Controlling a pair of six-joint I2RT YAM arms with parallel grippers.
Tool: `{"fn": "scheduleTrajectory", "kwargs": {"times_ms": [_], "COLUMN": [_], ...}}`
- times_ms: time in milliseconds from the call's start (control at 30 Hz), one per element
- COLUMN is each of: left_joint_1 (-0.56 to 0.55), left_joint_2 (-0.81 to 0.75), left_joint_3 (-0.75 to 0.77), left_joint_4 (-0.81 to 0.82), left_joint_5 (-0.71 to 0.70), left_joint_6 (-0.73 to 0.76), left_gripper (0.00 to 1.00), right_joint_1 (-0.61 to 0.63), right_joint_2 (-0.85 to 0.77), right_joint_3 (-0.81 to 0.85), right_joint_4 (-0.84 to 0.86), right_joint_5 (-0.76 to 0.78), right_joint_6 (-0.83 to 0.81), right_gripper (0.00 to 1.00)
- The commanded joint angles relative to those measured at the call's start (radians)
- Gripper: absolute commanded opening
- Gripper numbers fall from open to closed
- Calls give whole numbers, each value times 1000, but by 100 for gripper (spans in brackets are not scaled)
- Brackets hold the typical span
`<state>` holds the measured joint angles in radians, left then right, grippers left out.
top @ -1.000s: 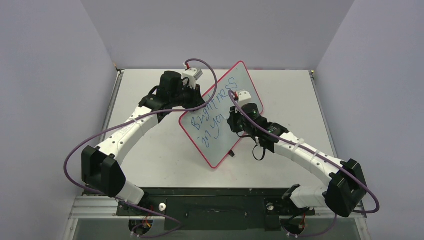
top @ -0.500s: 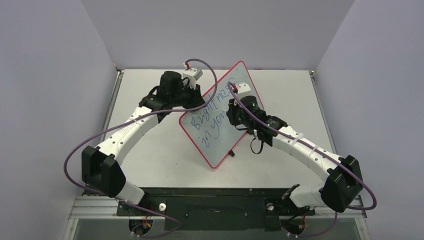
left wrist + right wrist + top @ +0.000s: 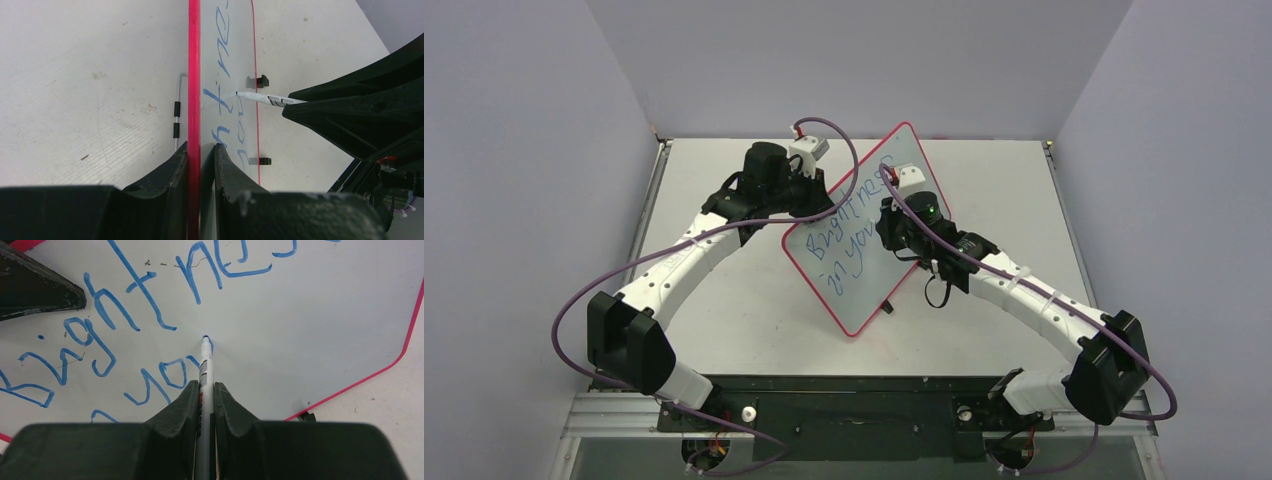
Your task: Write a sentence on the whiteboard
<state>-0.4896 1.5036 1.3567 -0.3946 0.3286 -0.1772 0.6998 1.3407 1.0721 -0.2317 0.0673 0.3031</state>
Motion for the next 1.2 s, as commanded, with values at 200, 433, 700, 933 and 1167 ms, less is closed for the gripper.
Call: {"fn": "scheduleTrajectory", "kwargs": {"times_ms": [200, 433, 700, 933, 1167], "left_joint_1": [5, 5, 5, 5, 5], "left_joint_2": [-28, -28, -29, -32, -34], "left_joint_3": [5, 5, 5, 4, 4], "left_joint_4": [25, 25, 25, 25, 25], "left_joint_5": [-94, -93, -94, -95, -92], "left_joint_6": [109, 108, 109, 109, 108], "left_gripper": [0, 0, 0, 0, 0], "right_joint_1": [-2, -3, -2, -5, -17], "right_joint_2": [-13, -38, -94, -120, -67], "right_joint_3": [-85, -121, -75, -23, 33], "right_joint_4": [52, 54, 22, 25, 34], "right_joint_5": [-8, 4, 44, 76, 64], "right_joint_6": [19, 24, 15, 10, 8], "right_gripper": [0, 0, 0, 0, 0]}}
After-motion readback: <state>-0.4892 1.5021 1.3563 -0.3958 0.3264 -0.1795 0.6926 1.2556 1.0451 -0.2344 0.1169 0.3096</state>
